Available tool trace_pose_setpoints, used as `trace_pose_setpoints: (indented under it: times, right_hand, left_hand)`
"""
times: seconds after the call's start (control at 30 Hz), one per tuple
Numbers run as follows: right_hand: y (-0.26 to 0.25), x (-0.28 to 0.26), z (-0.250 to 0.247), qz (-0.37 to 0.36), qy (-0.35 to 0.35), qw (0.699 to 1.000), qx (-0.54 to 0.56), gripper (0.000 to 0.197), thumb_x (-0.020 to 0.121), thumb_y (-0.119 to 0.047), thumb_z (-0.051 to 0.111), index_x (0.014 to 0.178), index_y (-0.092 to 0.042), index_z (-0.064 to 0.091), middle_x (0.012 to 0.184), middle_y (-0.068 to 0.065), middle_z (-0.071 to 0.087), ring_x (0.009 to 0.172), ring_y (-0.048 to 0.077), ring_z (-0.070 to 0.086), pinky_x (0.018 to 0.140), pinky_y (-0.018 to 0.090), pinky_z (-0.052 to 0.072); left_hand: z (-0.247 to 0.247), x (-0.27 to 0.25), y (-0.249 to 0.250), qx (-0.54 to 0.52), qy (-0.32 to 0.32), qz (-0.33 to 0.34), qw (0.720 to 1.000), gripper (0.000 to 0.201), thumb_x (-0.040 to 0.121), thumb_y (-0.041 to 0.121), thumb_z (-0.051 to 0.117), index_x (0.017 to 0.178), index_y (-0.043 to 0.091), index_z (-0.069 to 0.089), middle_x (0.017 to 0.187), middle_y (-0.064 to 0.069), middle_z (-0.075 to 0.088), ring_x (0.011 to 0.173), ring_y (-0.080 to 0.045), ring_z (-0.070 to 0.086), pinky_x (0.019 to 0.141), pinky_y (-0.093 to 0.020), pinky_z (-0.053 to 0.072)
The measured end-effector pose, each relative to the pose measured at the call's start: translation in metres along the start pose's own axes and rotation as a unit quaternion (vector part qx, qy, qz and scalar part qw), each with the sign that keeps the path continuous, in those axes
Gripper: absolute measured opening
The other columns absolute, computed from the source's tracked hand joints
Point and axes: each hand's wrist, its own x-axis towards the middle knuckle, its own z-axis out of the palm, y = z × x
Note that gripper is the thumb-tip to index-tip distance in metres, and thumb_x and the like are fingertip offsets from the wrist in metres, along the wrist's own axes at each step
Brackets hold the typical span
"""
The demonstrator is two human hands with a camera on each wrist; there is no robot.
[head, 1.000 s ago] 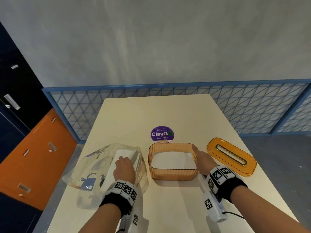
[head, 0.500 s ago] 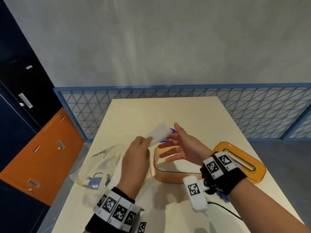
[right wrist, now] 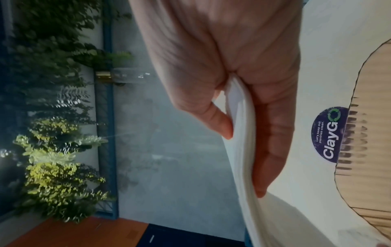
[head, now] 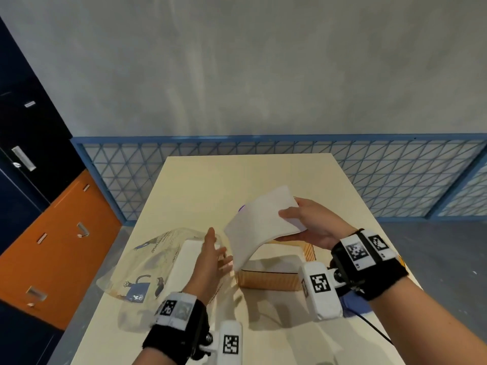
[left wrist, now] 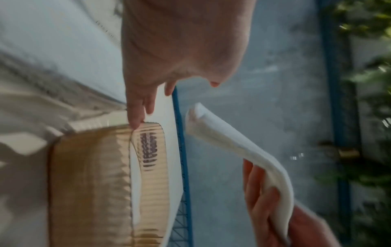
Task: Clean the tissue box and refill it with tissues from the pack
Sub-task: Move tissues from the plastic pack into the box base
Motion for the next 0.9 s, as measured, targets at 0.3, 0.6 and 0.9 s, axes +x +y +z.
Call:
trace_pose_setpoints:
  times: [0.3,0.6,0.9]
  right_hand:
    - [0.018,0.003,-0.008,0.016,0.041,0.995,0.093,0.029,0.094,0.001,0.04,0.12,-0.007,0.05,0.108,0.012,0.062,0.093,0.027,0.06,0.068,0.037,0.059]
    - [0.046,0.02,-0.041,0.048,0.198,0.966,-0.158,0.022,0.089,-0.002,0.048,0.108,0.003,0.057,0.111,0.022,0.062,0.105,0.036,0.06,0.091,0.045,0.051]
    - [0.084,0.046,-0.044,0.138,0.214,0.828,-0.5,0.02,0.094,-0.013,0.046,0.097,0.001,0.06,0.093,0.013,0.058,0.104,0.03,0.06,0.072,0.028,0.04]
  left_hand:
    - [0.017,0.009,0.023,0.081,-0.068,-0.001,0.994,0.039,0.096,0.035,0.043,0.127,0.012,0.043,0.108,-0.01,0.057,0.083,-0.023,0.058,0.061,-0.031,0.05]
    - [0.054,0.025,0.008,0.275,0.009,0.141,0.951,0.056,0.095,0.004,0.037,0.147,0.013,0.018,0.13,-0.019,0.051,0.11,-0.031,0.055,0.088,-0.035,0.047]
    - [0.065,0.045,-0.029,0.548,0.009,0.215,0.808,0.076,0.092,-0.003,0.033,0.149,0.023,-0.011,0.079,-0.005,0.049,0.076,-0.021,0.049,0.066,-0.029,0.037]
